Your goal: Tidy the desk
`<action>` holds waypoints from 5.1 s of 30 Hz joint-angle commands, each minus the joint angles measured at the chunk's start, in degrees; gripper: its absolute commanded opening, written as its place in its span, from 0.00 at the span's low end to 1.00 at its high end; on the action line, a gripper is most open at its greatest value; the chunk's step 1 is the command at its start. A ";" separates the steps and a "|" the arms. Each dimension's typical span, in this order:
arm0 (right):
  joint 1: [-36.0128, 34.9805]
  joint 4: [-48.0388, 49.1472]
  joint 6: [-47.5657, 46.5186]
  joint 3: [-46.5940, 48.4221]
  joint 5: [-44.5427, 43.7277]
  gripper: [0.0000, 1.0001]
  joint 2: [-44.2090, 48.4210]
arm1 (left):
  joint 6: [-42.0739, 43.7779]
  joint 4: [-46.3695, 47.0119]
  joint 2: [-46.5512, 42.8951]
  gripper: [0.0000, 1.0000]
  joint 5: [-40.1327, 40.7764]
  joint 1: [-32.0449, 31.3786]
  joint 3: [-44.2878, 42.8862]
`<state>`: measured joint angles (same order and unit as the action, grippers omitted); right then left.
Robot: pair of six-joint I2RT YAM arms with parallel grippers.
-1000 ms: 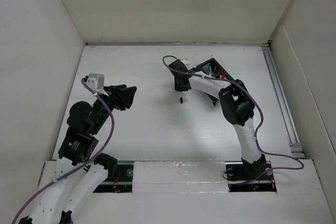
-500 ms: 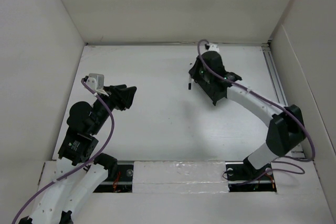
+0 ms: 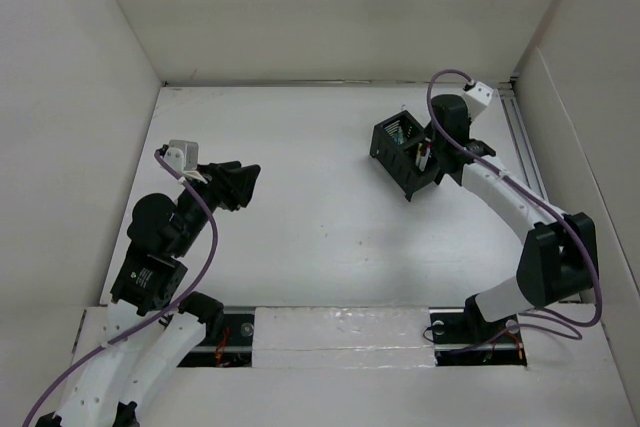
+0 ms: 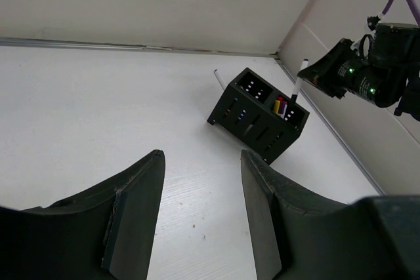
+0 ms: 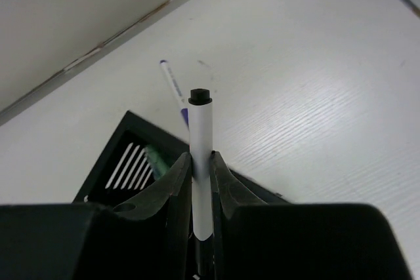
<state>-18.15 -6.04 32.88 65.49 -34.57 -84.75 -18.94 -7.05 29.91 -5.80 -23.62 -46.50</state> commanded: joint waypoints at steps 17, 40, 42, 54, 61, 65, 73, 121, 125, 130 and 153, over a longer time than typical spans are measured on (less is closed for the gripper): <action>-5.04 8.32 -0.19 -6.25 -14.91 0.00 -0.59 | 0.31 2.83 0.41 0.46 -0.79 0.24 0.36; 12.43 10.97 8.16 -5.29 14.95 0.00 -1.37 | 1.01 3.53 4.80 0.46 0.09 0.24 0.89; 14.54 9.22 8.86 -2.93 19.07 0.00 -4.36 | 1.18 4.06 5.24 0.46 -0.26 0.24 1.15; 12.44 9.47 7.11 -5.46 33.68 0.00 -11.32 | 2.50 5.20 8.85 0.44 0.00 0.24 1.76; 6.91 10.61 7.28 -7.13 39.31 0.00 -12.10 | 2.15 5.29 7.97 0.44 1.41 0.24 1.94; 4.18 10.79 7.81 -6.96 39.84 0.00 -13.68 | 1.98 5.29 6.83 0.44 2.02 0.24 2.29; 1.01 8.86 6.75 -3.27 39.41 0.01 -15.89 | 2.15 5.29 6.48 0.44 1.85 0.24 2.38; 5.94 -45.11 -3.97 60.56 19.98 0.01 -54.57 | 0.75 4.94 -10.22 0.46 -0.97 -1.52 1.85; 4.18 -37.75 -2.74 42.57 20.68 0.00 -44.12 | 0.66 5.03 -10.40 0.46 -1.23 -1.52 1.85; 1.99 -27.37 -0.19 16.13 21.91 0.01 -28.05 | 0.66 5.12 -9.79 0.46 -1.58 -2.04 2.03; 3.39 -25.59 -2.38 12.46 20.33 0.28 -25.11 | 0.92 4.85 -8.82 0.46 -1.05 -2.57 1.94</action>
<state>-14.90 -31.20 31.44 75.55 -14.37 -109.91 -17.93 -4.16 20.56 -7.01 -25.93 -44.49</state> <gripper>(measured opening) 0.285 0.458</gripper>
